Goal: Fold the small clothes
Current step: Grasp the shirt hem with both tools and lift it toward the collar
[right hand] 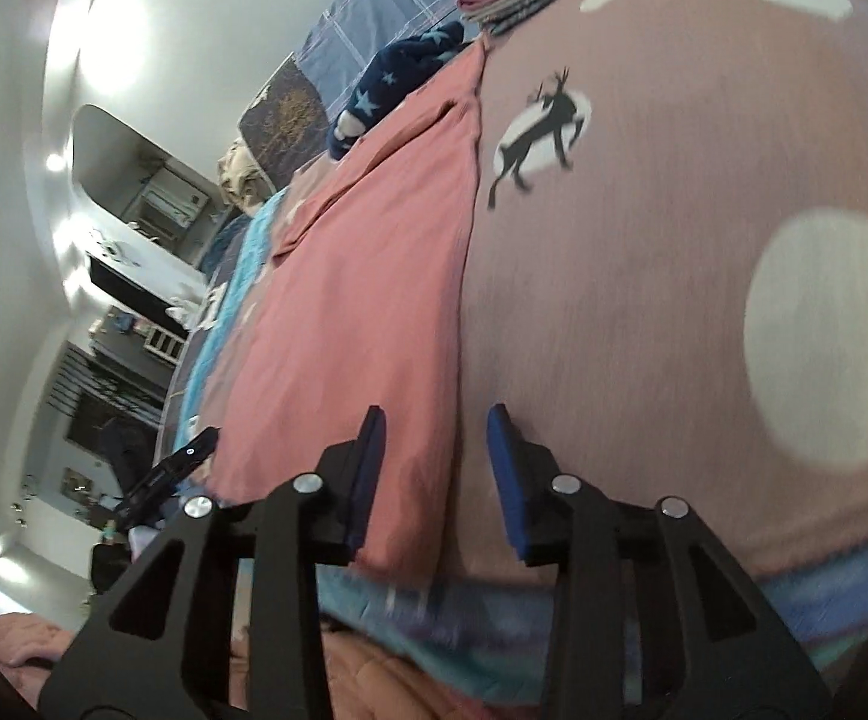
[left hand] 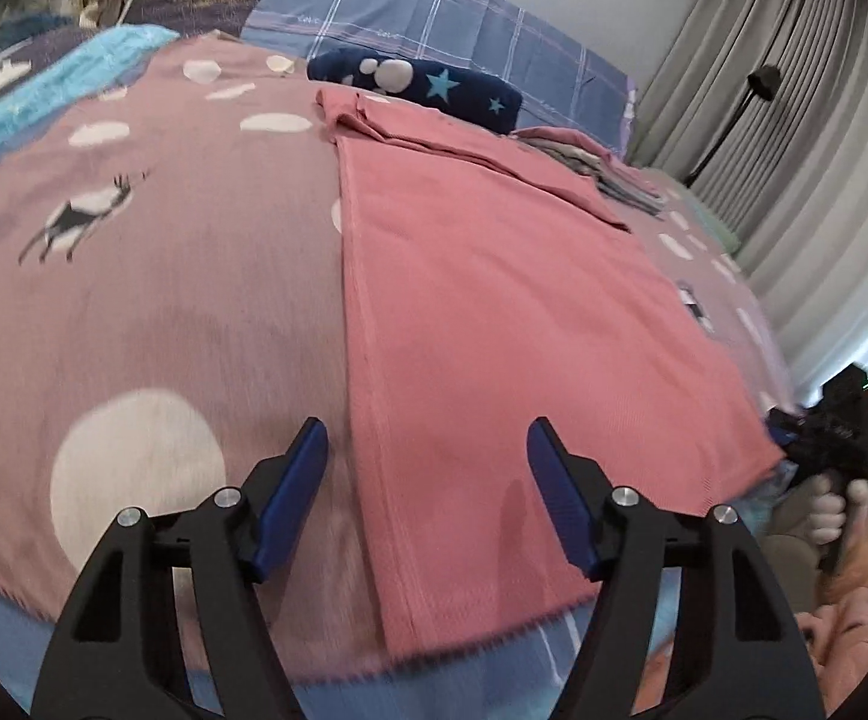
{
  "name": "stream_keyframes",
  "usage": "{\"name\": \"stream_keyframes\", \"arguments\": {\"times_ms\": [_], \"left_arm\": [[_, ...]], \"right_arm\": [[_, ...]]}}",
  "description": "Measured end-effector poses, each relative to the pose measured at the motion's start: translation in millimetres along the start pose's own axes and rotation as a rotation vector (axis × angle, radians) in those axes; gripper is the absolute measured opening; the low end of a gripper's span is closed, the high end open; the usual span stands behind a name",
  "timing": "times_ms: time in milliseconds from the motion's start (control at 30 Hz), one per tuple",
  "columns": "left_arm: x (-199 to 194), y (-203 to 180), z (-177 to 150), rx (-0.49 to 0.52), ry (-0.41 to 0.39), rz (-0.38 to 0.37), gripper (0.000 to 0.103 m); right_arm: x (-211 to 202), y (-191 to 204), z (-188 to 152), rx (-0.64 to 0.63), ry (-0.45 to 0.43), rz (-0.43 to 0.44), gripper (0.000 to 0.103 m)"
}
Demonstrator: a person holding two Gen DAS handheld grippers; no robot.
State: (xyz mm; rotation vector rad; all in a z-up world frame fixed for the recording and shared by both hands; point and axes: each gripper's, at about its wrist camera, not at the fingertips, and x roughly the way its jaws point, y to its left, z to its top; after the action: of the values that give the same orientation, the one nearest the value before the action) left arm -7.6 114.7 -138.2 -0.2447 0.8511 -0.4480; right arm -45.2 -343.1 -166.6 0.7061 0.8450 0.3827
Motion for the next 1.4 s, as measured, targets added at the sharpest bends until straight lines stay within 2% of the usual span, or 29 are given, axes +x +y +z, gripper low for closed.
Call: {"name": "stream_keyframes", "arguments": {"times_ms": [167, 300, 367, 467, 567, 667, 700, 733, 767, 800, 833, 933, 1033, 1133, 1300, 1400], "left_arm": [[-5.5, 1.9, -8.3, -0.034, 0.016, -0.084, 0.07], [0.9, 2.6, -5.4, -0.054, 0.017, -0.134, 0.07], [3.2, 2.8, -3.4, -0.081, 0.016, -0.149, 0.07], [-3.8, 0.4, -11.1, -0.07, 0.028, -0.162, 0.062], [-10.3, -1.1, -20.9, -0.046, 0.036, -0.179, 0.061], [-4.4, -1.1, -17.0, -0.041, 0.035, -0.199, 0.06], [0.6, -1.9, -13.2, -0.046, 0.032, -0.215, 0.054], [4.2, -2.0, -11.2, -0.053, 0.033, -0.222, 0.043], [8.4, -2.1, -9.5, -0.065, 0.036, -0.226, 0.035], [12.2, -1.8, -8.9, -0.082, 0.041, -0.231, 0.015], [15.8, -1.4, -9.3, -0.104, 0.047, -0.238, 0.006], [6.6, -3.8, -7.6, -0.127, -0.011, -0.254, 0.003], [-21.5, -10.4, 4.5, -0.128, -0.13, -0.327, 0.002], [-49.2, -25.9, 18.7, -0.076, -0.225, -0.342, 0.002], [-95.9, -47.4, 29.5, -0.04, -0.345, -0.4, 0.002], [-129.0, -56.7, 24.0, -0.02, -0.407, -0.423, 0.002]], "right_arm": [[3.1, 3.0, -11.5, 0.01, 0.018, 0.047, 0.04], [21.2, 12.7, -6.5, 0.002, 0.045, 0.102, 0.044], [28.6, 19.5, -2.3, -0.013, 0.051, 0.102, 0.045], [31.6, 27.8, 0.7, -0.02, 0.062, 0.095, 0.047], [26.1, 24.6, -6.6, -0.014, 0.076, 0.093, 0.045], [25.6, 20.5, -9.8, 0.003, 0.08, 0.108, 0.044], [28.1, 20.5, -7.4, 0.011, 0.078, 0.109, 0.044], [30.7, 22.4, -5.4, 0.013, 0.076, 0.107, 0.041], [32.7, 24.6, -4.1, 0.011, 0.075, 0.103, 0.028], [35.0, 27.8, -2.9, 0.006, 0.074, 0.091, 0.022], [35.6, 29.0, -2.9, 0.008, 0.073, 0.08, 0.017], [27.5, 28.9, -3.5, 0.029, 0.043, 0.079, 0.006], [12.3, 34.8, 2.4, 0.033, -0.009, 0.122, 0.004], [-5.2, 55.6, 12.6, -0.01, -0.07, 0.175, 0.004], [-55.0, 96.5, 23.5, -0.099, -0.211, 0.24, 0.004], [-96.5, 112.8, 15.7, -0.162, -0.295, 0.252, 0.004]]}}
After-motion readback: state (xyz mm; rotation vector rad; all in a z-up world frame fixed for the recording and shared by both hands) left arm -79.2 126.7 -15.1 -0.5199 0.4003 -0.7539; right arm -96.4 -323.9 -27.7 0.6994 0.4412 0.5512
